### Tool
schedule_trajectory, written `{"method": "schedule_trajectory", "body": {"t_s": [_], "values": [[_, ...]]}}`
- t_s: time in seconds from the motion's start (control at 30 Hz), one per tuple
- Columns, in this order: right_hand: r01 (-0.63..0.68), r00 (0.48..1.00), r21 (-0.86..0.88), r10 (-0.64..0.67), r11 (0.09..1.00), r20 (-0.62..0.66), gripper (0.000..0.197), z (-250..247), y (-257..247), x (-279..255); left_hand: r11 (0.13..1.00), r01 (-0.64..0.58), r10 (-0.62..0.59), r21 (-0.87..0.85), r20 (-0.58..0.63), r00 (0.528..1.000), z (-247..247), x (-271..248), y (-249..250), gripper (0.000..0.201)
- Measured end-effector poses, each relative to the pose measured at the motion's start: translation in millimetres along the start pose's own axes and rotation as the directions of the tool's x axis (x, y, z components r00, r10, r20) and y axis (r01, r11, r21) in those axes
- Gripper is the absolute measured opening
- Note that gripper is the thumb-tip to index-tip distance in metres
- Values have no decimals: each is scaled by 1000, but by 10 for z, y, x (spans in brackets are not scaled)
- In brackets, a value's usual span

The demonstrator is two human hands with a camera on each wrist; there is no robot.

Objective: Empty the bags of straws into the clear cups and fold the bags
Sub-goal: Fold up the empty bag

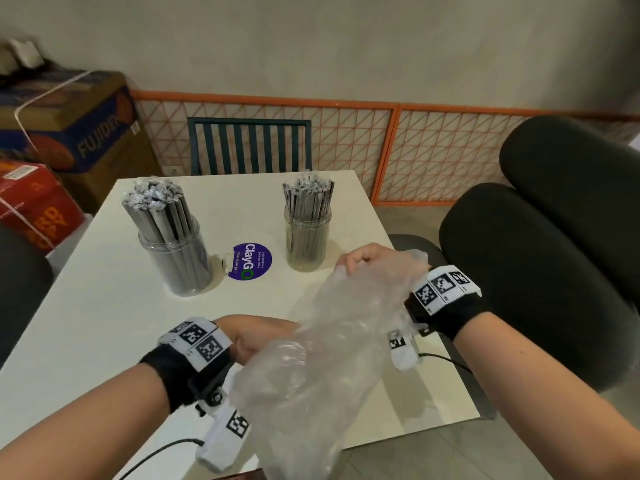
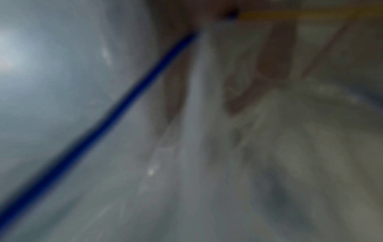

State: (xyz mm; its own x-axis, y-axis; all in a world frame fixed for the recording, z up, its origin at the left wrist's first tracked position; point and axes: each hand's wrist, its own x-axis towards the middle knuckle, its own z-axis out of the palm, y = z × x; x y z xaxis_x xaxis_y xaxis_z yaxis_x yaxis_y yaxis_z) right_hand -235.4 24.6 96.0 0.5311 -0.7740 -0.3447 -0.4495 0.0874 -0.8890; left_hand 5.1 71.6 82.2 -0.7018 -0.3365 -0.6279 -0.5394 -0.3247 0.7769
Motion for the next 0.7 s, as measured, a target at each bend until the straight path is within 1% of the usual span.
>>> {"method": "schedule_trajectory", "body": {"t_s": [0.03, 0.07, 0.1, 0.13, 0.17, 0.2, 0.23, 0.27, 0.3, 0.33, 0.37, 0.4, 0.43, 0.47, 0.5, 0.53, 0.57, 0.6, 0.63, 0.7], "values": [[22, 1000, -56, -21, 998, 16, 19, -7, 25, -43, 995, -67, 67, -75, -4, 998, -12, 62, -78, 78], [25, 997, -72, -31, 997, -76, 20, -61, 107, 1, 986, -114, 115, -121, 0, 993, -31, 158, -178, 55], [14, 964, -70, -32, 997, -264, 21, -77, 123, -56, 974, -129, 119, -187, -61, 991, -60, 218, -307, 44], [-17, 885, -39, -3, 999, -466, 29, -156, 224, -78, 958, -146, 109, -247, -156, 982, -102, 252, -392, 43], [-83, 785, -4, 63, 997, -616, 44, -123, 236, -156, 933, -181, 92, -312, -280, 955, -129, 257, -444, 44], [-168, 730, 85, 182, 982, -659, 61, -64, 297, -201, 904, -235, 71, -358, -415, 907, -170, 264, -509, 42], [-235, 732, 194, 304, 953, -609, 79, 70, 299, -242, 890, -293, 63, -350, -541, 839, -201, 300, -569, 37], [-273, 757, 251, 368, 929, -540, 95, 232, 296, -248, 885, -330, 54, -329, -631, 774, -194, 319, -595, 32], [-302, 793, 267, 396, 915, -462, 108, 415, 240, -244, 883, -355, 51, -306, -691, 721, -179, 337, -616, 29], [-287, 829, 279, 383, 917, -407, 118, 558, 243, -179, 880, -374, 57, -293, -717, 695, -133, 348, -613, 27], [-278, 850, 280, 371, 919, -375, 124, 707, 219, -106, 870, -399, 87, -290, -707, 702, -88, 360, -605, 25], [-273, 856, 307, 375, 912, -355, 130, 810, 262, -11, 851, -422, 119, -313, -668, 735, -28, 350, -562, 25], [-268, 854, 362, 393, 893, -340, 133, 873, 282, 53, 825, -443, 157, -351, -610, 777, 19, 323, -521, 28], [-222, 871, 477, 393, 850, -295, 129, 873, 331, 110, 794, -460, 190, -398, -556, 809, 56, 294, -496, 35], [-187, 902, 597, 377, 780, -210, 113, 859, 341, 128, 763, -469, 215, -444, -510, 833, 71, 266, -490, 41], [-155, 939, 696, 323, 701, -117, 87, 862, 336, 116, 742, -470, 228, -478, -479, 848, 77, 234, -487, 47], [-128, 965, 759, 258, 638, -53, 69, 876, 291, 68, 729, -466, 228, -501, -465, 855, 69, 216, -509, 50], [-102, 980, 787, 198, 608, -26, 63, 877, 282, 39, 724, -456, 209, -517, -465, 860, 57, 196, -535, 52], [-71, 991, 789, 134, 610, -15, 63, 880, 255, 14, 723, -449, 194, -525, -469, 861, 37, 173, -559, 54], [-17, 995, 773, 83, 634, -47, 59, 889, 195, 0, 713, -450, 210, -538, -449, 869, 13, 126, -585, 52]]}}
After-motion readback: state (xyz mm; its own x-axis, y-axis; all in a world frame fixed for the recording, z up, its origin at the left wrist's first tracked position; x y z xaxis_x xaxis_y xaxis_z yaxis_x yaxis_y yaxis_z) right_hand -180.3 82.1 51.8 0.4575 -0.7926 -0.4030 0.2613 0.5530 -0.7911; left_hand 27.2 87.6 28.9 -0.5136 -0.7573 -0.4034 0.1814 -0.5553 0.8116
